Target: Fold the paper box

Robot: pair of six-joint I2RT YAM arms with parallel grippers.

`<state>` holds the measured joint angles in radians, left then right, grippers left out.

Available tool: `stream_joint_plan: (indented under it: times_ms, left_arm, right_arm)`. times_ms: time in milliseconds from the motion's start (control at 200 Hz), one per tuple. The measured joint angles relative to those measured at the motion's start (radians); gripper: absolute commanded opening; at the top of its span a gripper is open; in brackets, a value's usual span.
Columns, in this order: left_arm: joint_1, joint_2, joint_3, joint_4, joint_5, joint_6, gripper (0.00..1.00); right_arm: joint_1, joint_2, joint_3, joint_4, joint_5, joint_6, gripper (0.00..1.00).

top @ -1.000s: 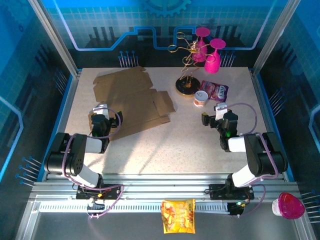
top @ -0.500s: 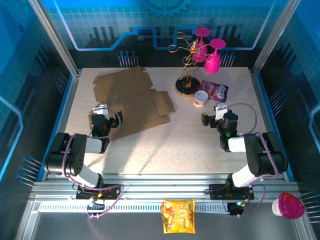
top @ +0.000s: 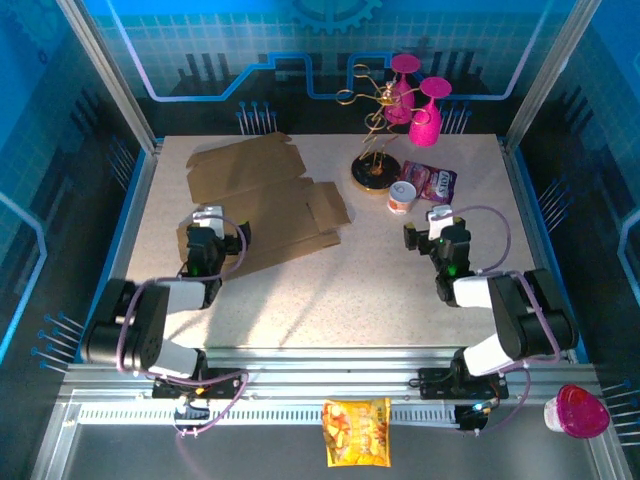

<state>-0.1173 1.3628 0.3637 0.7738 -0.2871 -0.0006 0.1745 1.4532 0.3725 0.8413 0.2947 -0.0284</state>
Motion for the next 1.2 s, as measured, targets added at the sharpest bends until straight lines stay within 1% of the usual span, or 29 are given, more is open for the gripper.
stream_joint_plan:
  times_ms: [95,160,175,200,210,230,260,290,330,370,390,435,485,515,540,605,650,700,765,800,871,906,986,1126,1201]
  left_arm:
    - [-0.074,-0.164,0.073,-0.138,-0.091,-0.024,0.99]
    - [-0.113,-0.236,0.173,-0.239,-0.172,-0.06,0.99]
    - [-0.121,-0.25,0.214,-0.285,-0.195,-0.1,0.99]
    - [-0.128,-0.262,0.263,-0.342,-0.21,-0.12,0.99]
    - [-0.13,-0.27,0.305,-0.397,-0.219,-0.168,0.99]
    - [-0.13,-0.276,0.362,-0.478,-0.225,-0.206,0.99]
    - [-0.126,-0.282,0.458,-0.611,-0.232,-0.294,1.0]
    - [-0.111,-0.286,0.538,-0.695,-0.22,-0.368,0.99]
    - [-0.073,-0.302,0.632,-0.776,-0.167,-0.457,0.99]
    - [-0.027,-0.321,0.685,-0.829,-0.104,-0.528,0.97]
    - [-0.003,-0.329,0.712,-0.866,-0.07,-0.571,0.94]
    - [0.041,-0.336,0.767,-0.962,-0.011,-0.655,0.84]
    - [0.06,-0.329,0.812,-1.052,0.055,-0.723,0.74]
    - [0.061,-0.32,0.829,-1.104,0.102,-0.755,0.7]
    - [0.06,-0.312,0.835,-1.145,0.145,-0.778,0.65]
    - [0.058,-0.296,0.808,-1.239,0.248,-0.834,0.54]
    - [0.057,-0.298,0.753,-1.289,0.303,-0.866,0.49]
    - [0.056,-0.322,0.672,-1.318,0.35,-0.895,0.44]
    - [0.056,-0.38,0.546,-1.361,0.4,-0.948,0.42]
    - [0.056,-0.421,0.484,-1.383,0.421,-0.977,0.41]
    - [0.055,-0.498,0.398,-1.418,0.458,-1.031,0.4]
    - [0.053,-0.534,0.366,-1.421,0.476,-1.059,0.41]
    - [0.044,-0.576,0.333,-1.419,0.502,-1.099,0.41]
    - [0.013,-0.604,0.314,-1.402,0.529,-1.136,0.45]
    - [-0.003,-0.62,0.312,-1.377,0.536,-1.147,0.46]
  right_arm:
    - [0.072,-0.098,0.045,-0.076,0.121,-0.028,1.0]
    - [0.117,-0.156,0.136,-0.144,0.222,-0.047,1.0]
    - [0.129,-0.168,0.169,-0.166,0.243,-0.045,1.0]
    - [0.145,-0.185,0.224,-0.206,0.277,-0.038,1.0]
    - [0.153,-0.192,0.256,-0.237,0.287,-0.025,1.0]
    - [0.162,-0.203,0.302,-0.277,0.302,-0.013,1.0]
    - [0.174,-0.223,0.406,-0.386,0.312,0.033,1.0]
    - [0.18,-0.242,0.511,-0.491,0.307,0.1,1.0]
    - [0.176,-0.275,0.627,-0.591,0.272,0.186,1.0]
    - [0.157,-0.313,0.694,-0.649,0.22,0.259,1.0]
    - [0.143,-0.342,0.724,-0.683,0.187,0.31,1.0]
    - [0.125,-0.389,0.766,-0.756,0.151,0.4,1.0]
    - [0.126,-0.425,0.804,-0.851,0.124,0.499,1.0]
    - [0.137,-0.43,0.821,-0.899,0.105,0.547,1.0]
    - [0.15,-0.427,0.834,-0.94,0.086,0.588,0.95]
    - [0.196,-0.389,0.844,-1.044,0.029,0.692,0.8]
    - [0.231,-0.351,0.826,-1.092,-0.014,0.761,0.76]
    - [0.279,-0.304,0.77,-1.09,-0.055,0.851,0.73]
    - [0.351,-0.235,0.666,-1.055,-0.098,0.959,0.68]
    - [0.388,-0.189,0.603,-1.017,-0.123,1.024,0.64]
    - [0.428,-0.091,0.506,-0.924,-0.17,1.136,0.58]
    - [0.432,-0.028,0.475,-0.865,-0.193,1.187,0.57]
    - [0.422,0.093,0.462,-0.758,-0.222,1.273,0.54]
    - [0.392,0.273,0.475,-0.539,-0.25,1.409,0.52]
    - [0.378,0.354,0.482,-0.444,-0.253,1.475,0.48]
